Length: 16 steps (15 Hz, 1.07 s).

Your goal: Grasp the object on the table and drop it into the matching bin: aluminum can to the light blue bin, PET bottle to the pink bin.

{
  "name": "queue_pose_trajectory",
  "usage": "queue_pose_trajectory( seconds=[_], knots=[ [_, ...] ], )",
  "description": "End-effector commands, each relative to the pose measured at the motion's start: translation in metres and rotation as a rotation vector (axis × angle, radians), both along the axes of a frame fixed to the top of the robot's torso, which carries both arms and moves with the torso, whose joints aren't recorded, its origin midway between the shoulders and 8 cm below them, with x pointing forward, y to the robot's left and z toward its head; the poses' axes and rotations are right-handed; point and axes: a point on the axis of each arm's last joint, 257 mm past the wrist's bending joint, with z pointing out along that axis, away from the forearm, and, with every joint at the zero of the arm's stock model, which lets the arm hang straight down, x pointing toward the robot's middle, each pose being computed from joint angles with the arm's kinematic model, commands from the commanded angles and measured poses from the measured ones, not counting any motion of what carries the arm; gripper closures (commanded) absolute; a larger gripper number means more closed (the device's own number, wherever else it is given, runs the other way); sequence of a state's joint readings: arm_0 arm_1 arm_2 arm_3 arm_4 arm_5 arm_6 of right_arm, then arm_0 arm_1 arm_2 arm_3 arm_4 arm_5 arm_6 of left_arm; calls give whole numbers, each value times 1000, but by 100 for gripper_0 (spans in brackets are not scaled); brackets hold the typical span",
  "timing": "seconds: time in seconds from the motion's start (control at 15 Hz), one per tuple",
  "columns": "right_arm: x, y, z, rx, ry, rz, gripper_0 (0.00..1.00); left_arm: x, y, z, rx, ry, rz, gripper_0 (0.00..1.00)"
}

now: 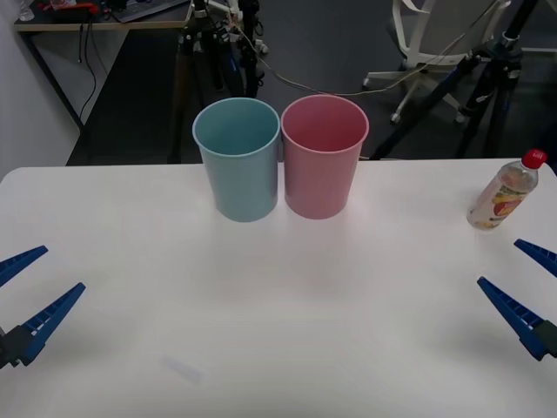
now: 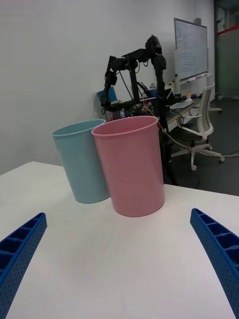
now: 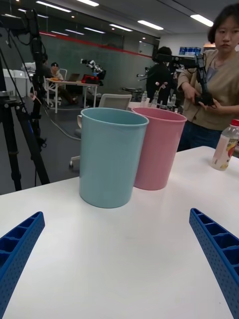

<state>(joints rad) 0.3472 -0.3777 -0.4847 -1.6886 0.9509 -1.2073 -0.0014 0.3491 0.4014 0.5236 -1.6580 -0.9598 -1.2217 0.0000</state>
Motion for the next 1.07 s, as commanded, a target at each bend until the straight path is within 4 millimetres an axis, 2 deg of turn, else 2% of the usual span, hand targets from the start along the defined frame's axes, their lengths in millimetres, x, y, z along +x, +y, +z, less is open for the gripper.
queue_pose_trajectory(
  seconds=[0.07, 0.33, 0.47, 0.87, 1.07],
  knots=[
    [-1, -1, -2, -7, -1, -8, 0, 0, 0, 0, 0, 0, 0, 0],
    [1, -13, -5, -33, -16, -94, 0, 0, 0, 0, 0, 0, 0, 0],
    [-2, -20, -13, -39, -6, -142, 0, 0, 0, 0, 0, 0, 0, 0],
    [-18, -56, -35, -82, 17, -300, 0, 0, 0, 0, 0, 0, 0, 0],
    [-18, -71, -47, -126, 30, -375, 0, 0, 0, 0, 0, 0, 0, 0]
  ],
)
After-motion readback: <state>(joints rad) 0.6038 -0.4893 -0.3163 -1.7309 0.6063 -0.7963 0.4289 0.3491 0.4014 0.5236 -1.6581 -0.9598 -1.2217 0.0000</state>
